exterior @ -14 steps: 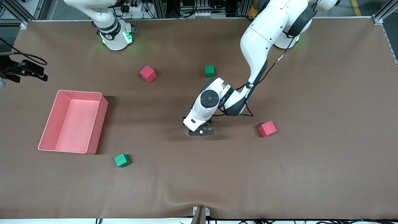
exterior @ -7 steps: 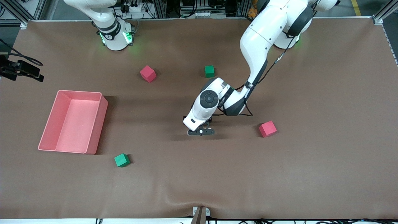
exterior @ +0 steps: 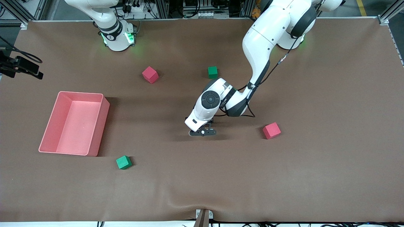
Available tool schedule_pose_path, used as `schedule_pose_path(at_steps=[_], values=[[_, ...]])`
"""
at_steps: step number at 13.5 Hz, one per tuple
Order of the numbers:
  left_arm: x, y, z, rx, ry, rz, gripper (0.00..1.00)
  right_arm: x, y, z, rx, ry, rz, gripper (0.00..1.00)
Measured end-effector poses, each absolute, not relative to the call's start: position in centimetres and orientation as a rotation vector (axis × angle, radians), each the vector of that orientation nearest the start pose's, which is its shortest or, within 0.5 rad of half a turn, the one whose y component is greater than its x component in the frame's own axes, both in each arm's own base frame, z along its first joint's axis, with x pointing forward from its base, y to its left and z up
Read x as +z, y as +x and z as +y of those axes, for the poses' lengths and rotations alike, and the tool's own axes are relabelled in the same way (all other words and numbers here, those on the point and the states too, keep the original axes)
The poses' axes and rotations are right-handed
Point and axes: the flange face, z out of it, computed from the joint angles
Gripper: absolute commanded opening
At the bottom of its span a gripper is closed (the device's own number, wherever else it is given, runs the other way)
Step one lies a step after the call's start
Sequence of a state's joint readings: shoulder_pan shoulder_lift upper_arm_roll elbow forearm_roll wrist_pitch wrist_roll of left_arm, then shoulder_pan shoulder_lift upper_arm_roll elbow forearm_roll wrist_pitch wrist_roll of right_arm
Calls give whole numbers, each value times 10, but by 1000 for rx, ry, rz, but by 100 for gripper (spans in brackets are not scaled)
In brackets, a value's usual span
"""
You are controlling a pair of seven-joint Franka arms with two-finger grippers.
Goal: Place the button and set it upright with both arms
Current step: 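Grasp the button's blue base with the left gripper and lift it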
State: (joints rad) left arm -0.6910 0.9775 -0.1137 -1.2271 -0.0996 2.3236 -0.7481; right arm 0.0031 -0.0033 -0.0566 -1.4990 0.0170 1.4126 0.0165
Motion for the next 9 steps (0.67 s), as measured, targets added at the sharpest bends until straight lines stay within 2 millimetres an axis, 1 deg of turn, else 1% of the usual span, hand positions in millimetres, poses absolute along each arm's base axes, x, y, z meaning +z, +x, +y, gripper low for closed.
schedule_pose_path(at_steps=[1,4,5,6,7,9], values=[[188,548,-537,50,-3345,-105,11,646,536,-22,132,-3119,93,100],[190,551,-536,40,-3348,-110,8,645,536,-17,138,-3120,77,100],[194,553,-536,30,-3353,-112,8,645,536,-16,138,-3120,76,100],[201,555,-537,16,-3361,-112,6,645,536,-16,138,-3120,74,100],[209,556,-539,3,-3369,-115,0,645,536,-15,138,-3120,72,100],[226,557,-542,-19,-3382,-157,2,645,536,-12,138,-3120,62,100]])
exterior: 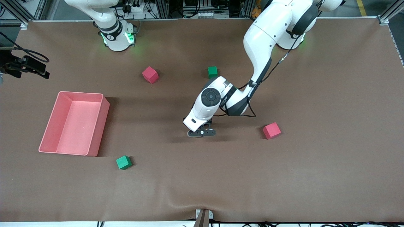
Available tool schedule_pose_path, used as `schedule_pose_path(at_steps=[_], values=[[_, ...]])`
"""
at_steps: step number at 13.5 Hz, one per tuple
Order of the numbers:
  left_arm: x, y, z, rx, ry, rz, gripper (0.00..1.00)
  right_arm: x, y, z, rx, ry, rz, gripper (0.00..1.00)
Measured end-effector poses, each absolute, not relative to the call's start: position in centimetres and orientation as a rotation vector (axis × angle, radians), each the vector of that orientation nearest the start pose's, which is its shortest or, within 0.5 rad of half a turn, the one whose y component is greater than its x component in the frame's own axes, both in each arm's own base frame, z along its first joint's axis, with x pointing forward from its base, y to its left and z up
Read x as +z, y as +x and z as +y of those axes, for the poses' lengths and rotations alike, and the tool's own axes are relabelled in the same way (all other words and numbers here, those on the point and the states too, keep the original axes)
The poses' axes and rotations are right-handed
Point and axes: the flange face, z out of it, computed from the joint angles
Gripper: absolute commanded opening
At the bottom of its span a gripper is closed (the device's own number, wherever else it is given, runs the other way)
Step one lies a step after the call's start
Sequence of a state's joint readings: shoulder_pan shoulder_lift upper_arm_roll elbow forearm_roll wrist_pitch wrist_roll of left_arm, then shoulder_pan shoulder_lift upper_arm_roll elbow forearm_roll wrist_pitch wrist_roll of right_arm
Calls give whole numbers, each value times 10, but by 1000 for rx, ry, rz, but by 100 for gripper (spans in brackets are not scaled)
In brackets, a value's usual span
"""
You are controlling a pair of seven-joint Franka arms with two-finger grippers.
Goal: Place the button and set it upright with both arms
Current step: 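Grasp the button's blue base with the left gripper and lift it, then carry the button with the left gripper and lower it upright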
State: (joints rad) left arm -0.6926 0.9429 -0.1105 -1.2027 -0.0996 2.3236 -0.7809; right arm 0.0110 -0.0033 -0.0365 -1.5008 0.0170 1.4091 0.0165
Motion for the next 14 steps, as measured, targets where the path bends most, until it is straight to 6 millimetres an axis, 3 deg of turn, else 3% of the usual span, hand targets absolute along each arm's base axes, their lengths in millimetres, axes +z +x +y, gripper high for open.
schedule_pose_path(at_steps=[3,8,14], values=[[254,557,-547,-77,-3386,-235,0,645,537,-9,138,-3121,54,100],[281,545,-557,-201,-3287,-402,0,645,535,-4,156,-3074,59,100],[283,483,-605,-449,-3088,-661,0,654,537,-25,94,-3073,126,100]])
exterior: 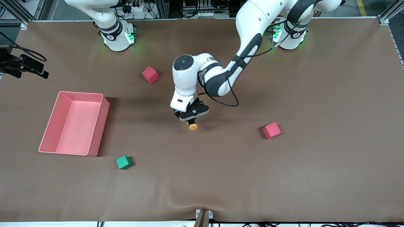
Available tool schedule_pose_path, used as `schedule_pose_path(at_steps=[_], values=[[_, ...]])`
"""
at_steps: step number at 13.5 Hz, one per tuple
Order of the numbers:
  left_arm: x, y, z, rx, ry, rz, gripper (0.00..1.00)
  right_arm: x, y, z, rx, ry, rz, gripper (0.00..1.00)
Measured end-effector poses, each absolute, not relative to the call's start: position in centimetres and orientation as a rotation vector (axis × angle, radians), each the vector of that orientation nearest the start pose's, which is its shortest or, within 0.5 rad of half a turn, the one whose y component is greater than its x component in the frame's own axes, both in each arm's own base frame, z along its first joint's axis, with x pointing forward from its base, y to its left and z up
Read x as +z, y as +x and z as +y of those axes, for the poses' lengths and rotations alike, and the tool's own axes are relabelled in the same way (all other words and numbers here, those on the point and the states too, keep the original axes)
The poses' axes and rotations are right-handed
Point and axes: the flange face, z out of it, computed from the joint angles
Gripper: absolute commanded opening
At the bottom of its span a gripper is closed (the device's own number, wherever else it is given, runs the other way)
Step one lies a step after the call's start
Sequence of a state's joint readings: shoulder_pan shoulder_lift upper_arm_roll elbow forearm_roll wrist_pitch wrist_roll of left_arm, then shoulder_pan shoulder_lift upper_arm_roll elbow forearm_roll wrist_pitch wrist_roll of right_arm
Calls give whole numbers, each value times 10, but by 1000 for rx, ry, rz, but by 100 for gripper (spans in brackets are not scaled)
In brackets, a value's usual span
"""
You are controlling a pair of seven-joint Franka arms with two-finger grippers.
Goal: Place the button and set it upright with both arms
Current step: 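Carry the button with the left gripper and lower it upright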
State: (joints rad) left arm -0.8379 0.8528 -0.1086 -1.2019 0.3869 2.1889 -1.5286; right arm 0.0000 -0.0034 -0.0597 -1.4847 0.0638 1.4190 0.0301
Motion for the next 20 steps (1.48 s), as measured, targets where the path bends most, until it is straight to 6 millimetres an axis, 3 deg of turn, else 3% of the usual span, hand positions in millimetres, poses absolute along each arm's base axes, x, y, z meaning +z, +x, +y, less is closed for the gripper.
schedule_pose_path(at_steps=[4,11,20], values=[[272,435,-627,-721,-2894,-666,2,655,538,-17,87,-3078,272,100],[254,360,-639,-992,-2559,-815,0,652,539,25,94,-3128,178,100],[152,286,-646,-1494,-2297,-826,0,650,540,25,101,-3132,131,100]])
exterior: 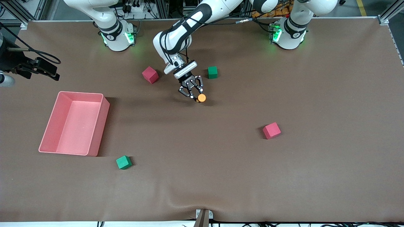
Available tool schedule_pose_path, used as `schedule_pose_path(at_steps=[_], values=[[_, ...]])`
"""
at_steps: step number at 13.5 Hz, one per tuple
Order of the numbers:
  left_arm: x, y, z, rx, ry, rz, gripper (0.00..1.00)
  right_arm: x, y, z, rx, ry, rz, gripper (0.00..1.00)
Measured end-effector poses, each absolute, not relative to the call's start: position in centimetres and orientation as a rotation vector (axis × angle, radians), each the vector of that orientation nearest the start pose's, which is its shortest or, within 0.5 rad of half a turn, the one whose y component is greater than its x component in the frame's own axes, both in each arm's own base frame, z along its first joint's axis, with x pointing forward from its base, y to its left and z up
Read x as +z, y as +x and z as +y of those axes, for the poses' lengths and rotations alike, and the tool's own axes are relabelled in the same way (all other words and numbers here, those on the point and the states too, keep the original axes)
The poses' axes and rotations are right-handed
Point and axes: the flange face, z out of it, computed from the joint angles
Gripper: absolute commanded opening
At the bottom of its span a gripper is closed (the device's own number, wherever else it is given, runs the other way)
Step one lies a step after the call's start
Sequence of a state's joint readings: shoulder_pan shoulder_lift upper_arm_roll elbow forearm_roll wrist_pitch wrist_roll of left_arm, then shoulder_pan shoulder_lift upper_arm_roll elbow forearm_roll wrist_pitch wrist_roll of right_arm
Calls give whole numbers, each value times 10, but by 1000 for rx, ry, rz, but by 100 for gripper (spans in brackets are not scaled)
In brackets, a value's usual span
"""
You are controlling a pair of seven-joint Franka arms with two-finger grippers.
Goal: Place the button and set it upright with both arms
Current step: 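Carry the button with the left gripper and lower it upright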
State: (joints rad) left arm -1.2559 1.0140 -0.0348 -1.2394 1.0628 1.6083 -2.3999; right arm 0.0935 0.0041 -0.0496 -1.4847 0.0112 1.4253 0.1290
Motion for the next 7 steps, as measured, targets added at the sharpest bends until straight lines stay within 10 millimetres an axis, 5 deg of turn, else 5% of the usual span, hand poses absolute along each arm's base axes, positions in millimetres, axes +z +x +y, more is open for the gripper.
schedule_pose_path(at_steps=[4,7], values=[[125,261,-647,-1597,-2265,-814,0,650,540,25,101,-3132,130,100],[113,262,-642,-1626,-2231,-803,0,650,540,24,102,-3133,133,100]])
